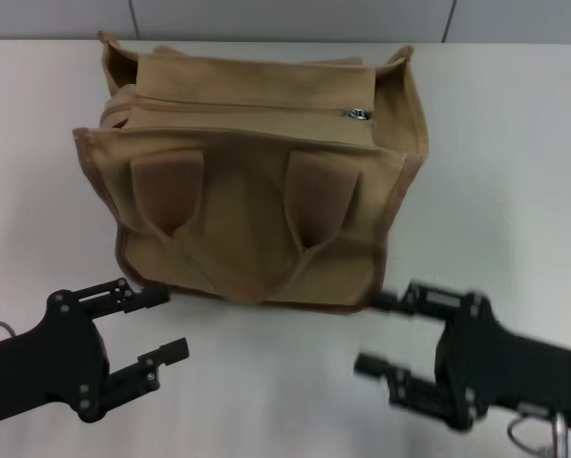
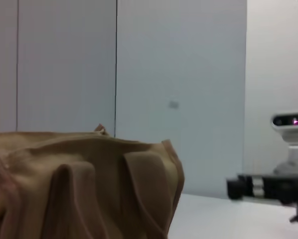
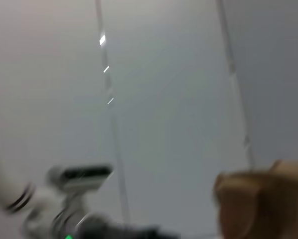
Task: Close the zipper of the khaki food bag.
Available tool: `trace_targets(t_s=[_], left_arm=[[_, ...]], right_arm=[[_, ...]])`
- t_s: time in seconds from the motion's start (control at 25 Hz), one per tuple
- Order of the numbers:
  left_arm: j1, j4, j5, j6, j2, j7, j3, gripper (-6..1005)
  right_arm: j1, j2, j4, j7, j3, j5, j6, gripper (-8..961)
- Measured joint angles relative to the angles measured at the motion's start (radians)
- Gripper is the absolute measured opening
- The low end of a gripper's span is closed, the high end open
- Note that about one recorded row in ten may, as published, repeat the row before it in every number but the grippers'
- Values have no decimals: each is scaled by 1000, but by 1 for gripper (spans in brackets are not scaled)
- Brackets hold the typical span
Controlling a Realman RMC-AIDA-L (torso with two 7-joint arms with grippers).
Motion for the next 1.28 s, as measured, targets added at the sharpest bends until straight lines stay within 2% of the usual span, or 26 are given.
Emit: trace_targets(t_s=[0.16, 0.32, 0.84, 1.28], left_arm=[[-38, -30, 2, 5, -1, -7, 5, 555], [-69, -69, 7, 6, 2, -7, 7, 556], [-64, -77, 70, 1, -1, 5, 8, 557], [-61, -81, 112, 11, -3, 6, 9, 557]], right_arm=[[-14, 0, 6, 8, 15, -39, -3, 582], [7, -7, 11, 76, 15, -85, 1, 582], [15, 6, 27, 57, 10, -107, 52, 582], [8, 9, 36, 65, 18, -97, 60, 582]])
